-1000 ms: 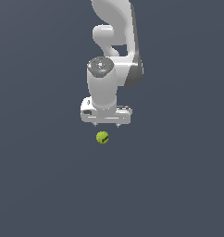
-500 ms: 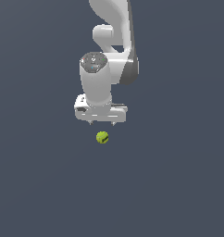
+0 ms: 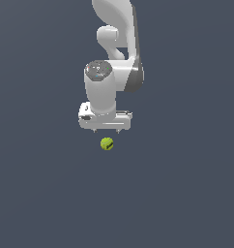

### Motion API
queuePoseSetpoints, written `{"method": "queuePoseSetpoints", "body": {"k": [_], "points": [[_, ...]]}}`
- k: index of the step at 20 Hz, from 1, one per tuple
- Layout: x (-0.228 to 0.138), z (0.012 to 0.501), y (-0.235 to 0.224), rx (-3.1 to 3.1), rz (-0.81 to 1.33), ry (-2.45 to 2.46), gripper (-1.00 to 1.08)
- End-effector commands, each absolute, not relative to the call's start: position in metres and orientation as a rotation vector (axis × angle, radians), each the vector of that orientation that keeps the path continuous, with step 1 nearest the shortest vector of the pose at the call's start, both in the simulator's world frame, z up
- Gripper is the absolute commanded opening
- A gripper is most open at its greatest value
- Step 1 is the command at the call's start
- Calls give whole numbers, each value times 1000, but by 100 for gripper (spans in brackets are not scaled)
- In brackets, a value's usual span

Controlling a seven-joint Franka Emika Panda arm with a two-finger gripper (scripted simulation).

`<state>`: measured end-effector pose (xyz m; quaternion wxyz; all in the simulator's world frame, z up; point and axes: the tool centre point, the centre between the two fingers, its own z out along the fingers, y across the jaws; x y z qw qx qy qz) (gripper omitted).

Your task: Pick up the object and move it to a goal position.

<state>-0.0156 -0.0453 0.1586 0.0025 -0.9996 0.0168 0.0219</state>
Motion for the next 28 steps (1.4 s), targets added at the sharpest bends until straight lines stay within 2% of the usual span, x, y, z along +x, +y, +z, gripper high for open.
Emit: {"method": "queuePoseSetpoints", "body": {"k": [1,11,22,28], "points": [[-16,149,-46,-3137,60,11,100],[-21,101,-51,-3135,11,-202,100],[-23,89,-51,-3132,3,-243,100],[-24,65,-51,-3132,1,-247,100]]}}
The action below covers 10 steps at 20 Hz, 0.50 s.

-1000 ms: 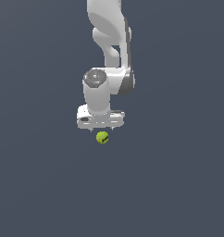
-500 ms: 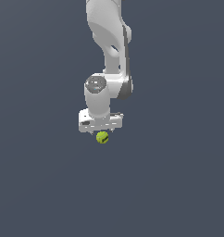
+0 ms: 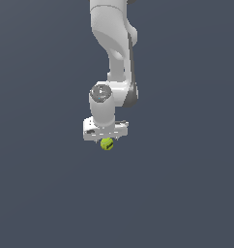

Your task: Pick up the object and move it to a goal position.

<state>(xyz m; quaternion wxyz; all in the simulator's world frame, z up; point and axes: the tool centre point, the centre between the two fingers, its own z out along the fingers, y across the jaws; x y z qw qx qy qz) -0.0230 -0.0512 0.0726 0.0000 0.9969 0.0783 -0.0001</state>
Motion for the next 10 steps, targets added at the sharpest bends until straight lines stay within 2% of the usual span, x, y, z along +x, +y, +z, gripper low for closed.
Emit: {"method": "queuePoseSetpoints", "body": {"k": [1,9,10], "points": [[-24,60,-51,3132,-1,248,100],[-23,41,-51,3132,0,250,100],[-23,41,-51,3132,0,250,-100]]}}
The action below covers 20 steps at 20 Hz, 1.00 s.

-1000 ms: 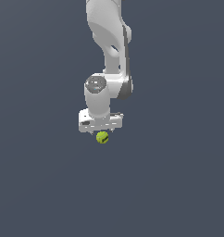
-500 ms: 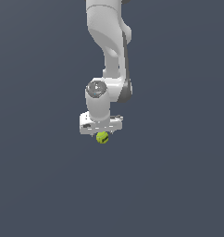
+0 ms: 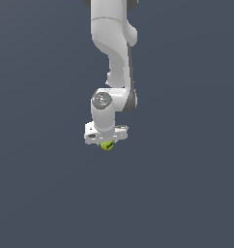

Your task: Pick up the object and move it to a goal position.

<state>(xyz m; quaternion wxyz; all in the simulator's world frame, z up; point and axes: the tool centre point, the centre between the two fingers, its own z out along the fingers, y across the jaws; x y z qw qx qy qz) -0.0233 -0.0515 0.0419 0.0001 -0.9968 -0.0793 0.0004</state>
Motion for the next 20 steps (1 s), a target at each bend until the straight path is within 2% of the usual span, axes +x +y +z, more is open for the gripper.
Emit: {"method": "queuePoseSetpoints", "body": {"k": [1,13,20], "points": [[-23,41,-51,-3132,0,-250,-100],[-23,44,-52,-3132,0,-249,-100],[-23,72,-56,-3132,0,-249,-100]]}}
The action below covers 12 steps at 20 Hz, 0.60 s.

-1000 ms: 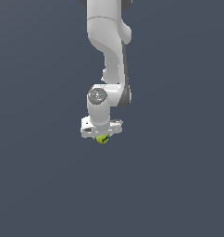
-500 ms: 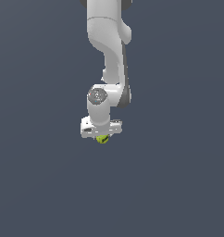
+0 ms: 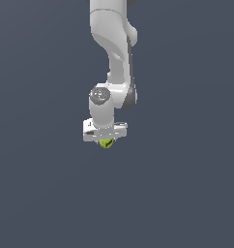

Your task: Pick up the object and move it to a goal position.

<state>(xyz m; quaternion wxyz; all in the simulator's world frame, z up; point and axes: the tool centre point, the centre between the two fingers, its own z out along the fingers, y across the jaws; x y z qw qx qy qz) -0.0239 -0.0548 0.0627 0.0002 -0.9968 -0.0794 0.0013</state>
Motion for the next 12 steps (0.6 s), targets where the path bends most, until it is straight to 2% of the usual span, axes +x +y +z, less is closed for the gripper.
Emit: {"method": "queuePoseSetpoints", "body": {"k": [1,12], "points": [[-23,78,-57,-3132,0,-249,-100],[-23,185,-73,-3132,0,-250,-100]]}}
